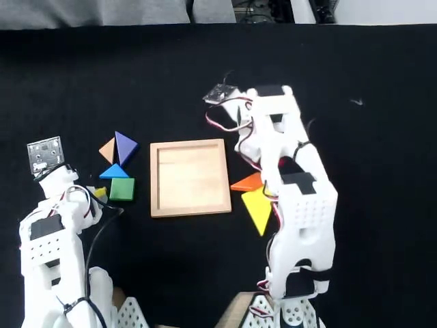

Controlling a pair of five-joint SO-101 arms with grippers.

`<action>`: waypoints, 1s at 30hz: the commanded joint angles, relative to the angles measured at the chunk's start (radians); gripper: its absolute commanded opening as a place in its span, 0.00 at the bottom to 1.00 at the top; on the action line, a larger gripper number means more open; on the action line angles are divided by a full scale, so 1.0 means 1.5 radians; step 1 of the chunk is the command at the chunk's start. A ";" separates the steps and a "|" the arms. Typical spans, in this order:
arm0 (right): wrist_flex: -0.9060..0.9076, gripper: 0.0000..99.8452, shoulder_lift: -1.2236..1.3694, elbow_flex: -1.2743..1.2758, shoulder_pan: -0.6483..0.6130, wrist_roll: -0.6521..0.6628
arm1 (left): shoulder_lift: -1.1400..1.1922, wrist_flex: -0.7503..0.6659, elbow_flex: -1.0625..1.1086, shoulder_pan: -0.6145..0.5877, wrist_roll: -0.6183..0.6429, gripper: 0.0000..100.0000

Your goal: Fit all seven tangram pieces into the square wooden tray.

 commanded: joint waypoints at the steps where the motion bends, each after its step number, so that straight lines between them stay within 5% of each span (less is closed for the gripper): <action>1: 0.029 0.06 0.013 -0.010 0.001 0.007 | -0.002 -0.013 -0.006 0.001 -0.001 0.26; 8: 0.043 0.15 -0.075 -0.018 -0.003 0.004 | -0.002 -0.014 -0.006 -0.002 -0.001 0.26; 26: 0.063 0.16 -0.188 0.006 -0.002 -0.071 | -0.002 -0.012 -0.006 -0.002 -0.001 0.26; 30: 0.114 0.28 -0.188 0.007 0.006 -0.070 | -0.003 -0.012 -0.006 -0.002 -0.001 0.26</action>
